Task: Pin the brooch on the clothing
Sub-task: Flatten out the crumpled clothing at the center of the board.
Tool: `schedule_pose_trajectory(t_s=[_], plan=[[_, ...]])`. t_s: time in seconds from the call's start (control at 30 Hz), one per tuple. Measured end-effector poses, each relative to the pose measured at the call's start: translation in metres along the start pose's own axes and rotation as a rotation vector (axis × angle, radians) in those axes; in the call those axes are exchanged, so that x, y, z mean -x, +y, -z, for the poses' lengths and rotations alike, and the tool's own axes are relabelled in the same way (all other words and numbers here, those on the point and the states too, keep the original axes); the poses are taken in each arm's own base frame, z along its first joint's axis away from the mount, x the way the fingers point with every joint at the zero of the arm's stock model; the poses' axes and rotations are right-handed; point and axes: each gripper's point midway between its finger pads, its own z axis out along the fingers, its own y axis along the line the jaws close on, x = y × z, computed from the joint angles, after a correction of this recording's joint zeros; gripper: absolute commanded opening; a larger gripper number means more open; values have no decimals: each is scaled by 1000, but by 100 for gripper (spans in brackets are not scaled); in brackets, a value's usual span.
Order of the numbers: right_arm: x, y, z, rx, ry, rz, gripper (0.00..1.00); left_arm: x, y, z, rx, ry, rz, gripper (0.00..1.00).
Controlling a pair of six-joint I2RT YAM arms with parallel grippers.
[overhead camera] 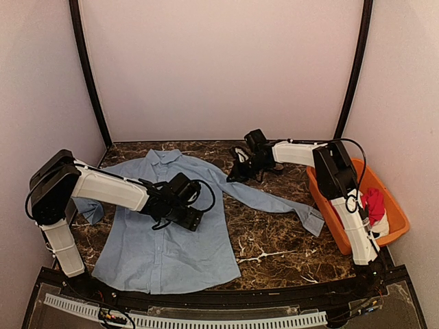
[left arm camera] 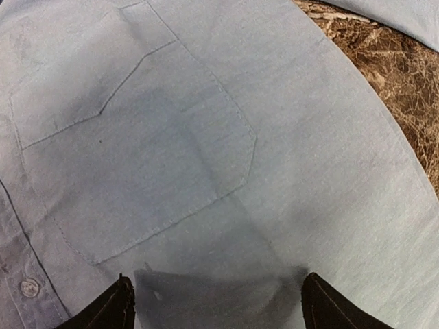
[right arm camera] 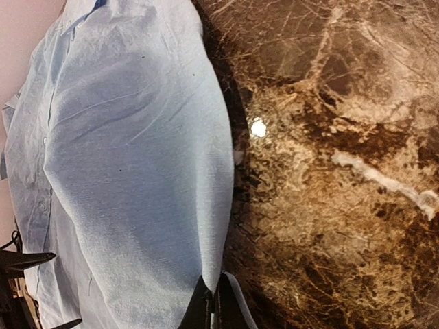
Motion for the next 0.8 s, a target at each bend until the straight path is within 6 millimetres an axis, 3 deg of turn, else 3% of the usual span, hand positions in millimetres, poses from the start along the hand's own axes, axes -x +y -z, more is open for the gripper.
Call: schedule_pose_trajectory(t_s=[0.47, 0.67, 0.8], plan=[[44, -59, 37, -324, -177, -10, 0, -15, -22, 0, -88, 34, -22, 70], [45, -64, 41, -363, -177, 18, 13, -17, -20, 2, -83, 33, -24, 70], [42, -60, 51, -377, -165, 41, 29, -26, -11, 10, -56, 55, -33, 72]])
